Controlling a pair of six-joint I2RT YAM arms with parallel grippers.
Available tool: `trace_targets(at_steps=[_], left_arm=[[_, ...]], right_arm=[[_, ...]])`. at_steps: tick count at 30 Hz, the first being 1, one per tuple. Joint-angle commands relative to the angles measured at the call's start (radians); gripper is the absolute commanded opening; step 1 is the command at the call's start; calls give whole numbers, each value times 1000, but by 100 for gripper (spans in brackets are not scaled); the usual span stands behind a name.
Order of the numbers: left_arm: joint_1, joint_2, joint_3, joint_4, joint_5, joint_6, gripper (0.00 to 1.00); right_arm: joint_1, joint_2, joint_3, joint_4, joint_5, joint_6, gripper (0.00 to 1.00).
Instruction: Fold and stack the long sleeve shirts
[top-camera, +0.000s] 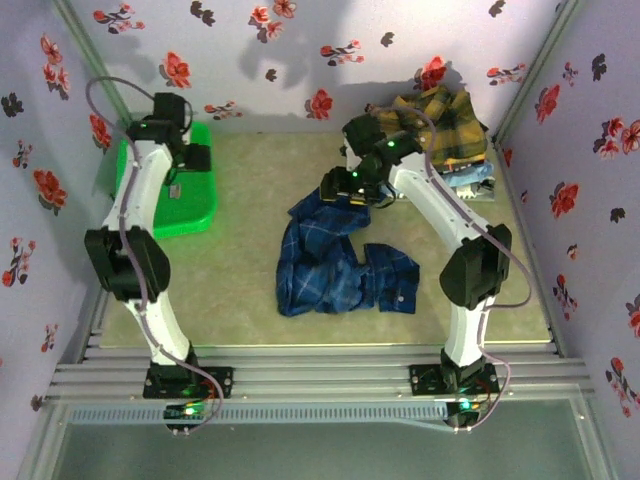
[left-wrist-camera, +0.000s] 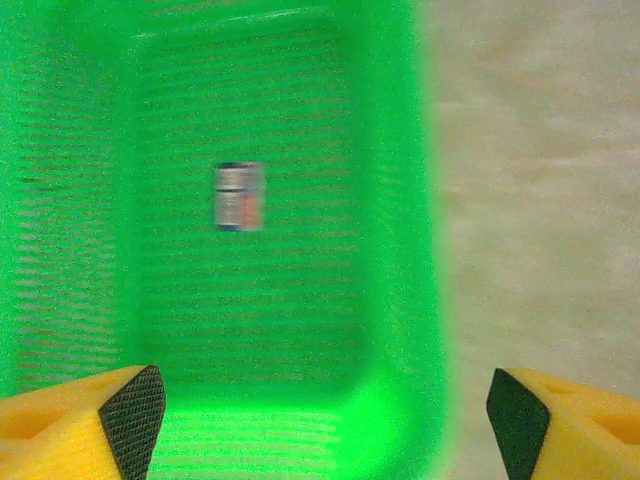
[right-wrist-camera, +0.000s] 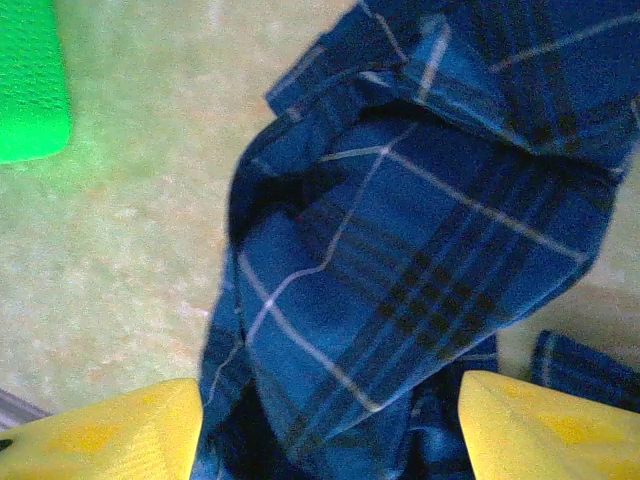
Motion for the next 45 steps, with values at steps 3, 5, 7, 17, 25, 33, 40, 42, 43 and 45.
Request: trace_targets(at_steps=[3, 5, 7, 17, 25, 33, 40, 42, 43, 45], left_arm=[[-31, -111, -300, 145, 253, -248, 87], [-20, -107, -388, 170, 258, -271, 86], [3, -104, -460, 205, 271, -282, 85], [135, -78, -580, 251, 223, -280, 82], [78, -110, -547, 276, 347, -280, 84], [-58, -242, -608, 265, 501, -319, 88], [-265, -372, -779, 251, 661, -253, 82], [-319, -395, -832, 259, 677, -243, 81], [-345, -400, -857, 267, 678, -240, 80], [-378, -396, -891, 272, 670, -247, 79]], right_arm=[[-25, -110, -141, 28, 87, -7, 70], [-22, -134, -195, 21, 69, -14, 69], [-5, -155, -247, 11, 30, -33, 68], [144, -305, -573, 33, -40, -23, 65], [126, -358, -636, 21, 97, 78, 69], [67, -442, -692, -63, 223, 172, 69], [139, -578, -854, 169, -23, 269, 66], [203, -575, -871, 183, -31, 309, 66], [234, -573, -880, 186, -20, 341, 66], [261, -575, -920, 210, 6, 415, 66]])
